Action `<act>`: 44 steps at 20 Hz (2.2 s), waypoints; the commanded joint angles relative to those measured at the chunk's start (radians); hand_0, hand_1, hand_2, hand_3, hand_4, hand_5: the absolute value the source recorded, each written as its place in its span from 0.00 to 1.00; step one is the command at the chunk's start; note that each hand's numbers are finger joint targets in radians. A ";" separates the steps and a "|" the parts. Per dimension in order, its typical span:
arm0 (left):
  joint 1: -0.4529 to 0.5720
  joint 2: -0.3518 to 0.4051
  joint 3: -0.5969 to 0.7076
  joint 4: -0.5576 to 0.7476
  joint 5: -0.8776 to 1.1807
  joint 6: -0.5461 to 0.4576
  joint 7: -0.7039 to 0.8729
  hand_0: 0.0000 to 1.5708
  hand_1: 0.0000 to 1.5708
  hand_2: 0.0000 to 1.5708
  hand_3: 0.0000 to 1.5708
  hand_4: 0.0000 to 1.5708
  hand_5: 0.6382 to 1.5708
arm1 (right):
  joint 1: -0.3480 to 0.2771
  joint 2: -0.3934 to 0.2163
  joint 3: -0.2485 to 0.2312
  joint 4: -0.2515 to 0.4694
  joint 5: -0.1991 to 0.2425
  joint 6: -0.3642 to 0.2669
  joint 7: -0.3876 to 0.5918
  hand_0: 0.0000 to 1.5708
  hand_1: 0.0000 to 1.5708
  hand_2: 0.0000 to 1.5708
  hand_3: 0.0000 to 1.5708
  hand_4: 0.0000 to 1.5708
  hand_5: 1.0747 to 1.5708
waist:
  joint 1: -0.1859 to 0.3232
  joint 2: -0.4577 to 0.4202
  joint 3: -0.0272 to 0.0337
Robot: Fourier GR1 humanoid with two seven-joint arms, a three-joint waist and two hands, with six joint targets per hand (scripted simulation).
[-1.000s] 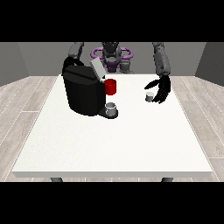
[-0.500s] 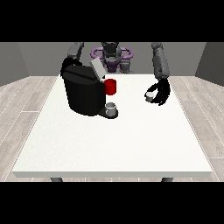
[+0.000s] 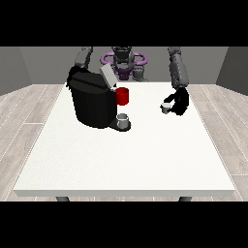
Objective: Insert the coffee pod into the coffee machine and close the lid
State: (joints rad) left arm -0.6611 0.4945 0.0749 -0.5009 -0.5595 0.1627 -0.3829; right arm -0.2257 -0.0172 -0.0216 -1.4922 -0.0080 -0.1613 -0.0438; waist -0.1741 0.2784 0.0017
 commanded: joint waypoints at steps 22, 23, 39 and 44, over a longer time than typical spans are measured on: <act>-0.272 -0.046 -0.023 -0.113 -0.020 -0.277 0.127 0.80 0.80 0.85 0.82 0.35 1.00 | -0.060 0.001 0.002 0.129 -0.029 0.023 0.037 0.00 0.00 0.00 0.00 0.32 1.00 | -0.027 -0.146 -0.0017; -0.287 -0.029 -0.012 -0.132 -0.012 -0.296 0.126 0.81 0.81 0.85 0.82 0.35 1.00 | -0.023 0.000 -0.014 0.165 -0.029 0.029 -0.058 0.00 0.00 0.00 0.00 0.32 1.00 | -0.018 -0.138 -0.0014; -0.485 0.004 0.039 -0.141 -0.024 -0.294 0.210 0.81 0.81 0.85 0.81 0.33 1.00 | -0.117 -0.040 -0.033 0.130 -0.023 0.028 -0.020 0.00 0.00 0.00 0.00 0.31 1.00 | -0.103 -0.031 -0.0015; -0.507 -0.023 0.037 -0.136 -0.032 -0.306 0.270 0.81 0.81 0.83 0.79 0.31 1.00 | -0.082 -0.021 -0.031 0.152 -0.011 0.007 -0.062 0.00 0.00 0.00 0.00 0.33 1.00 | -0.102 -0.048 -0.0013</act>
State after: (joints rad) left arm -1.1592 0.4719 0.1063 -0.6349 -0.5943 -0.1267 -0.1187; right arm -0.3305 -0.0382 -0.0400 -1.3565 -0.0133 -0.1558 -0.0648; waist -0.2832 0.2283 0.0002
